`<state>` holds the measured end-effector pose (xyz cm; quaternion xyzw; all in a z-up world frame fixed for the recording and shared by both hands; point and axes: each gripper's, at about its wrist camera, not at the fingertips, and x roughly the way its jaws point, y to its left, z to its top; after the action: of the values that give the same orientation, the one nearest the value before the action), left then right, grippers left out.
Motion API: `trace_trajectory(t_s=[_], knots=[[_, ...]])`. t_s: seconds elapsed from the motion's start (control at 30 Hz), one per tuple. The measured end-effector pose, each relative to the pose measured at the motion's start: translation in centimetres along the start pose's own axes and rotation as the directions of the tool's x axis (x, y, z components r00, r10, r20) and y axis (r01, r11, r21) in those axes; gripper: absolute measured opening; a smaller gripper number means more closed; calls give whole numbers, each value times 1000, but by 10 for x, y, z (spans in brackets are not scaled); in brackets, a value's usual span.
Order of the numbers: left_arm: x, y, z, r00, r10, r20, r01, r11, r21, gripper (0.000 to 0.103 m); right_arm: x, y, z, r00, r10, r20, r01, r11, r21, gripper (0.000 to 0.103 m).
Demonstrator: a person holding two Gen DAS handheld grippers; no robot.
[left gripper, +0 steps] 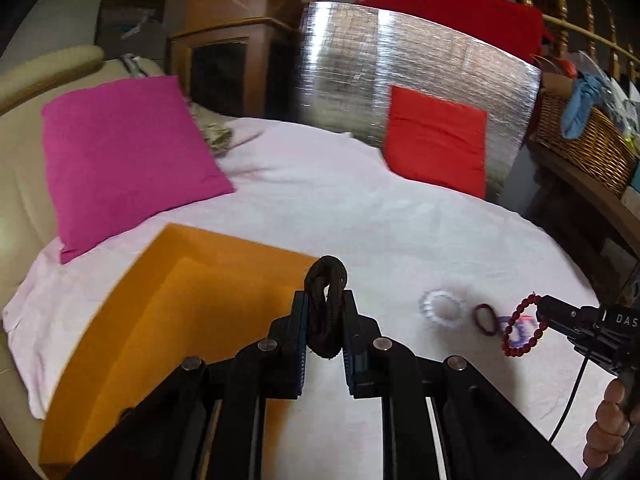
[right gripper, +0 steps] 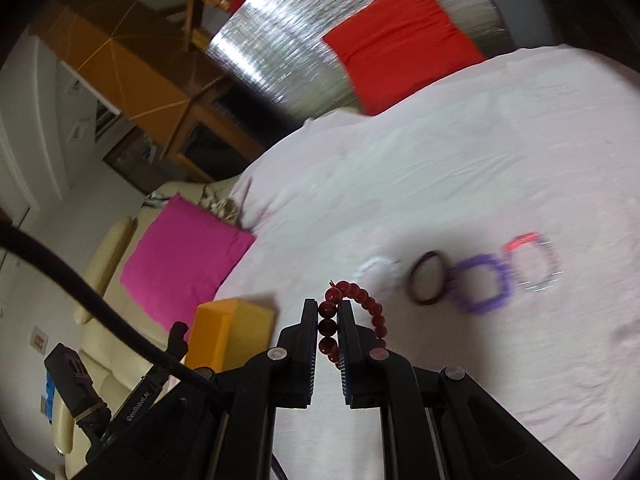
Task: Organize jewelry
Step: 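Carry the black hair tie and red bead bracelet over the orange box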
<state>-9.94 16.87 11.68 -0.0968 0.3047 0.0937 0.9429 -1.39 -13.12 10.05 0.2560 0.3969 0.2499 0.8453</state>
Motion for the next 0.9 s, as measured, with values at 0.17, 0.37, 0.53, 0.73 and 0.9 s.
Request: trace_trajectory(t_s=[0.17, 0.37, 0.53, 0.73, 0.9], knots=[[-4, 43, -2, 998, 60, -19, -61, 995, -75, 16, 31, 44, -17, 998, 36, -42, -38, 998, -54, 11], [-7, 85, -11, 991, 117, -63, -126, 980, -152, 16, 57, 104, -40, 991, 105, -86, -117, 983, -145, 11], [-3, 104, -26, 982, 136, -131, -159, 970, -185, 16, 74, 137, -56, 978, 180, -104, -196, 965, -176, 11], [11, 122, -38, 962, 169, -216, -215, 953, -212, 16, 115, 157, -70, 967, 194, -165, -224, 955, -195, 11], [30, 123, -42, 944, 174, -281, -236, 950, -205, 16, 142, 153, -75, 969, 154, -193, -192, 961, -198, 11]])
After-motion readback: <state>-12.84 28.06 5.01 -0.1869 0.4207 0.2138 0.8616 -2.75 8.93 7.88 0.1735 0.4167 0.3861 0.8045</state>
